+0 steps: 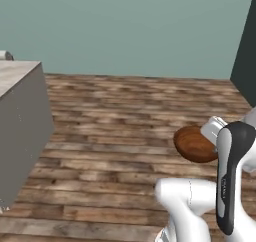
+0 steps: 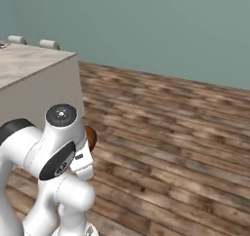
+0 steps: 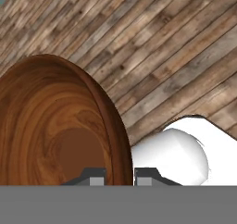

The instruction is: Take the smaller bowl and place it next to the appetizer plate on the dining counter , and place the larger bowl next to the plate with cooked food.

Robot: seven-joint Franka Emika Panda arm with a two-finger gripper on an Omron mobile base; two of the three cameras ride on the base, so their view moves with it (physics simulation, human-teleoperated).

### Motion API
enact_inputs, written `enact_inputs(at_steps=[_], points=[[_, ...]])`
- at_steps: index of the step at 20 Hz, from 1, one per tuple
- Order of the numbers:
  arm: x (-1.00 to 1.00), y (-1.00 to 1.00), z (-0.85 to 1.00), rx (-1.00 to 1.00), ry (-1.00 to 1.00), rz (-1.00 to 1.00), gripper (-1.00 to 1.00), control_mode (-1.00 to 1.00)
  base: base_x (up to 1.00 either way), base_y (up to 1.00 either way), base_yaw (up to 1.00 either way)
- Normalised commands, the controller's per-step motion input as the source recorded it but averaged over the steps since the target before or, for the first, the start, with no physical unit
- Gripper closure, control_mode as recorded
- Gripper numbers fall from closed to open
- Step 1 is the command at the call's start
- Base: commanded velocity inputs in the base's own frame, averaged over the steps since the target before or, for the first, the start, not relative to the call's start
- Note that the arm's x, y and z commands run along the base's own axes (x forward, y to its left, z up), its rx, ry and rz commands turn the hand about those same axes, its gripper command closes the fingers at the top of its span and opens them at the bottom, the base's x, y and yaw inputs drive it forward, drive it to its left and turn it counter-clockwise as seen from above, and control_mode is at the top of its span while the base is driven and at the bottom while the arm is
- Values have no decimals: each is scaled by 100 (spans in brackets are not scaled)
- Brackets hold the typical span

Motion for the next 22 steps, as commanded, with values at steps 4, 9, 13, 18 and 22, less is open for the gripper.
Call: enact_inputs(at_steps=[4, 9, 13, 18, 22], points=[[0, 0, 0, 0, 0, 0, 100, 100, 100, 0, 6], [0, 0, 0, 0, 0, 0, 100, 100, 100, 0, 5], [0, 0, 0, 0, 0, 0, 100, 100, 100, 0, 6], [0, 0, 0, 0, 0, 0, 100, 100, 100, 0, 22], [0, 0, 0, 0, 0, 0, 100, 100, 100, 0, 31]])
